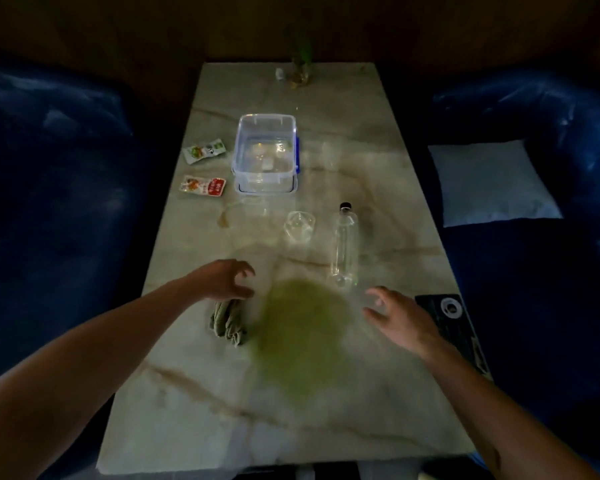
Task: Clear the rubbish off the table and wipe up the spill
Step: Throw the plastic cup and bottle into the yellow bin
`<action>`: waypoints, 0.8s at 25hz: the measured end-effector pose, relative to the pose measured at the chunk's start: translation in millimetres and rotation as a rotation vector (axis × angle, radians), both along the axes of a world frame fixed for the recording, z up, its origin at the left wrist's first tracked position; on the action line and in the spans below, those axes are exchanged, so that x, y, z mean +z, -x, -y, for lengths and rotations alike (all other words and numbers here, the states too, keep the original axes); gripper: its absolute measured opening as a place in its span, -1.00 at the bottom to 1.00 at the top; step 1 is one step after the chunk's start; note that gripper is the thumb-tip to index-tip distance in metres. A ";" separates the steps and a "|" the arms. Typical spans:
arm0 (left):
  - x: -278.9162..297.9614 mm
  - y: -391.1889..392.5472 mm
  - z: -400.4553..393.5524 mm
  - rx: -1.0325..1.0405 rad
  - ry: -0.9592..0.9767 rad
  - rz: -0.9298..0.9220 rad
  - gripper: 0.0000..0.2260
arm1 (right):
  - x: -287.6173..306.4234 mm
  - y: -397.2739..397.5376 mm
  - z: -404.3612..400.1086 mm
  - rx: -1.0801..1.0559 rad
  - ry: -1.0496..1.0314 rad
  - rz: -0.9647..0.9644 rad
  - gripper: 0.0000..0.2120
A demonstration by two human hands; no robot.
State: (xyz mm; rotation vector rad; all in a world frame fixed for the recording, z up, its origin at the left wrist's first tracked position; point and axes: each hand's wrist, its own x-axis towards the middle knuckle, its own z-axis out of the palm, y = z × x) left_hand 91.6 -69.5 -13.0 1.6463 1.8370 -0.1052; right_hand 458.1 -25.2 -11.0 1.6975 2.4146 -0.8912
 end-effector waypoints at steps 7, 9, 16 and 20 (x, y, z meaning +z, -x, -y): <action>-29.1 -34.0 -72.5 0.197 -0.132 0.014 -0.35 | -29.3 41.5 -84.5 -0.122 -0.051 -0.012 -0.29; -34.7 -42.8 -94.3 0.245 -0.166 0.005 -0.25 | -37.8 52.1 -103.2 -0.215 0.011 -0.090 -0.19; -52.5 -72.7 -152.8 0.240 -0.128 0.018 0.06 | -63.9 84.6 -121.8 -0.340 0.183 -0.122 0.09; -61.9 -82.2 -159.2 0.161 -0.138 -0.113 0.00 | -73.3 87.8 -121.9 -0.429 0.287 -0.245 0.12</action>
